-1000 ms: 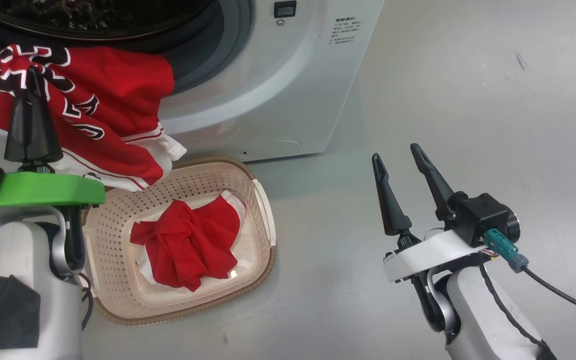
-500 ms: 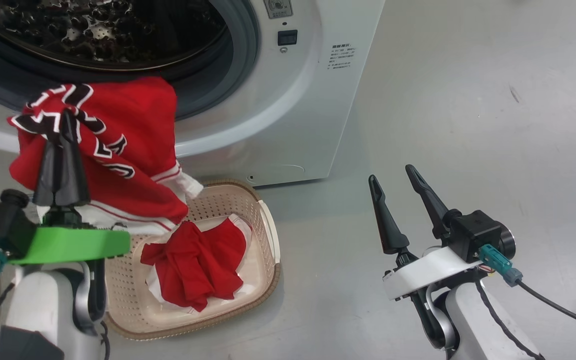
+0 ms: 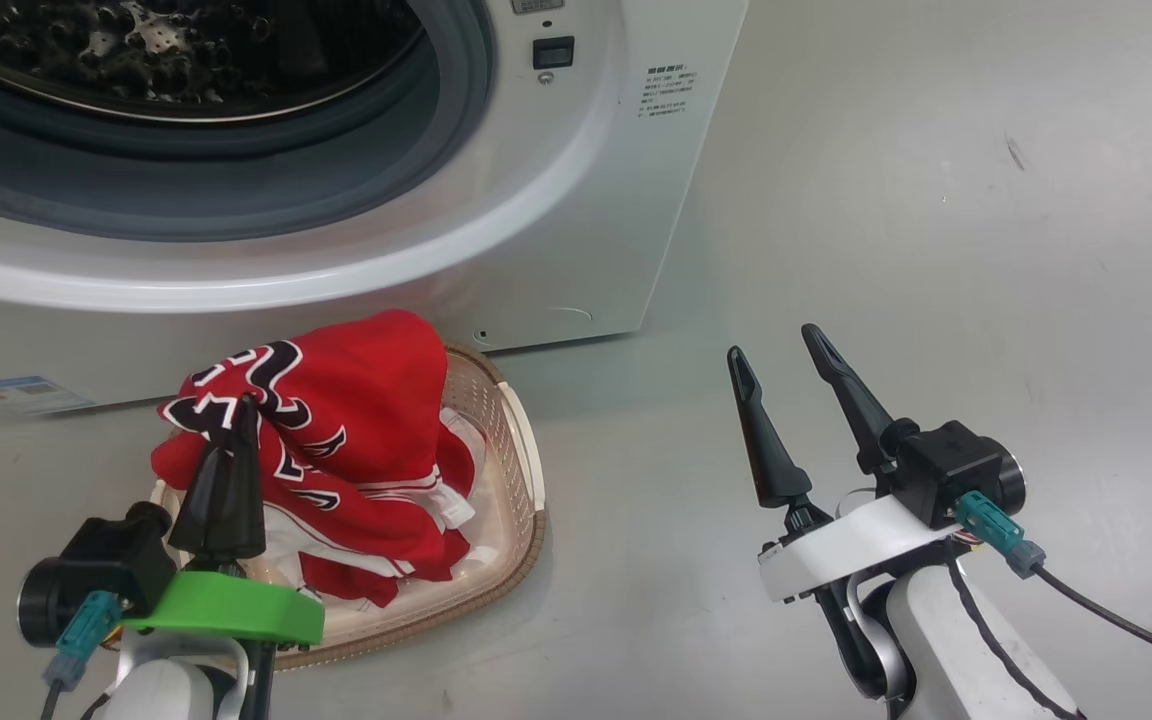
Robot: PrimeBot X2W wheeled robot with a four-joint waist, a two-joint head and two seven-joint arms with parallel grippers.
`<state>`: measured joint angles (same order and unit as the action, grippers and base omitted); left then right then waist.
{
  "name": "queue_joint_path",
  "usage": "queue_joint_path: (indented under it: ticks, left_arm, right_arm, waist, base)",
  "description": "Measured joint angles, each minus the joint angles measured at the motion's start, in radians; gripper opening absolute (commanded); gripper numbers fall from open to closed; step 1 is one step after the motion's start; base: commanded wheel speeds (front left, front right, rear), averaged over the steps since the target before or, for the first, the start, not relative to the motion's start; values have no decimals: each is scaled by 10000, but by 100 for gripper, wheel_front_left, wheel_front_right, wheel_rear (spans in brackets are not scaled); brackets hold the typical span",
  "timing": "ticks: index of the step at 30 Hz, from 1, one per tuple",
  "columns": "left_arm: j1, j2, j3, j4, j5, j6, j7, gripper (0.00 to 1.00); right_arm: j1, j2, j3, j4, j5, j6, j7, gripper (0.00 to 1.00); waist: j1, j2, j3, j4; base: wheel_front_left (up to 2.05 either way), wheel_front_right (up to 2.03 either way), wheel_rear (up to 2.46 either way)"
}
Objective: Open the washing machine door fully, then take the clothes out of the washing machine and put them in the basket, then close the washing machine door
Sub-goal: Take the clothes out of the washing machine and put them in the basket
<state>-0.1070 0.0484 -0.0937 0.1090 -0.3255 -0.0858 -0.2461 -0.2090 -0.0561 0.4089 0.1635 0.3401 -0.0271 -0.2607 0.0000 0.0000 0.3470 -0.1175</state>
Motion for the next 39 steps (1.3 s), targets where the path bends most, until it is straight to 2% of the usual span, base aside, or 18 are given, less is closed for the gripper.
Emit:
queue_joint_path:
  ticks: [10, 18, 31, 39]
  left_arm:
    - [-23, 52, 69, 930, -128, -33, 439, 0]
    - [-923, 679, 173, 1630, -2, -59, 861, 0]
    - [-2047, 1223, 493, 3682, -234, -159, 1647, 0]
    - [-2562, 1220, 604, 4748, -589, -165, 1745, 0]
  right_arm:
    - [-175, 0, 466, -474, 44, -4, 0, 100]
    - [-694, 0, 800, -951, 309, -25, 0, 100]
    - [-1391, 4, 1110, -1337, 836, -291, 0, 100]
    - [-1473, 6, 1070, -1360, 878, -462, 0, 100]
  waist:
    - [0, 0, 875, -464]
    - [0, 0, 1827, -972]
    - [0, 0, 3220, -1788]
    - [0, 0, 3591, -2074]
  base:
    - [0, 0, 0]
    - [0, 0, 0]
    - [0, 0, 0]
    - [0, 0, 0]
